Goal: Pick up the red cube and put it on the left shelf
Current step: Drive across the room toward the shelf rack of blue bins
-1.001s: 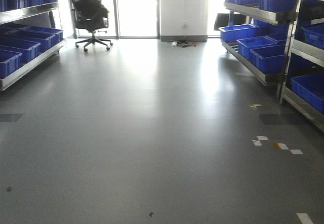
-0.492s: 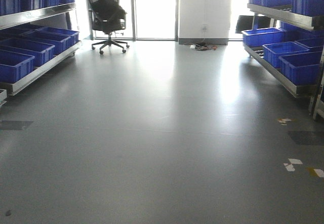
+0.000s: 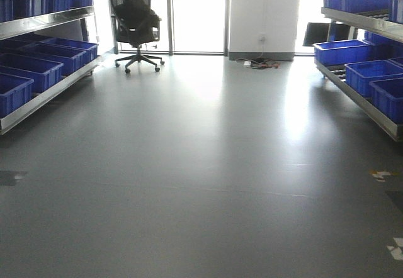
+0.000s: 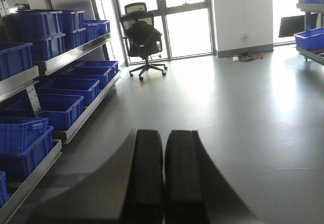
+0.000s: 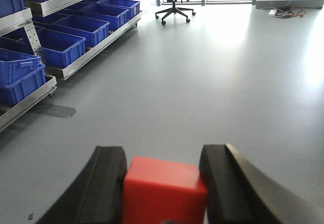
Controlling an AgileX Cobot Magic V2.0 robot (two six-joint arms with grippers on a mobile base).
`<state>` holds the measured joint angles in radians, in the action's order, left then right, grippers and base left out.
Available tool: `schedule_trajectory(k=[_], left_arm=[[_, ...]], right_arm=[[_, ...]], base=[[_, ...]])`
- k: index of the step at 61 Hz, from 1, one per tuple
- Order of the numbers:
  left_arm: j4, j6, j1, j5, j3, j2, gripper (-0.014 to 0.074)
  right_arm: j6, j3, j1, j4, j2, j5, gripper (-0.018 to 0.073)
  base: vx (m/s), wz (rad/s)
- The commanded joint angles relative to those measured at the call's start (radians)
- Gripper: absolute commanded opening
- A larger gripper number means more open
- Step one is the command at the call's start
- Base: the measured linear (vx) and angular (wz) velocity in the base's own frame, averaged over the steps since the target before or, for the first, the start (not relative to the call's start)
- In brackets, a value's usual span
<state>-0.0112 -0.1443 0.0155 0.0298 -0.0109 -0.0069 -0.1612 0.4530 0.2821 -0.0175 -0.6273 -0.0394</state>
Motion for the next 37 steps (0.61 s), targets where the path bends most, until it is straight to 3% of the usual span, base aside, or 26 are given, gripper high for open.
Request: schedule_trajectory(k=[1,37], left_arm=[[-0.005,-0.001,0.005,-0.09,-0.022,0.007,0.0106],[-0.005,-0.001,0.005,-0.09,-0.022,0.007,0.0106]], right_arm=[[0.005,0.028,-0.003,-0.003,0.002,0.084,0.0049],[0.005,0.028,-0.003,-0.003,0.002,0.084,0.0049]], base=[[0.54,0.15],[0.58,0.2]])
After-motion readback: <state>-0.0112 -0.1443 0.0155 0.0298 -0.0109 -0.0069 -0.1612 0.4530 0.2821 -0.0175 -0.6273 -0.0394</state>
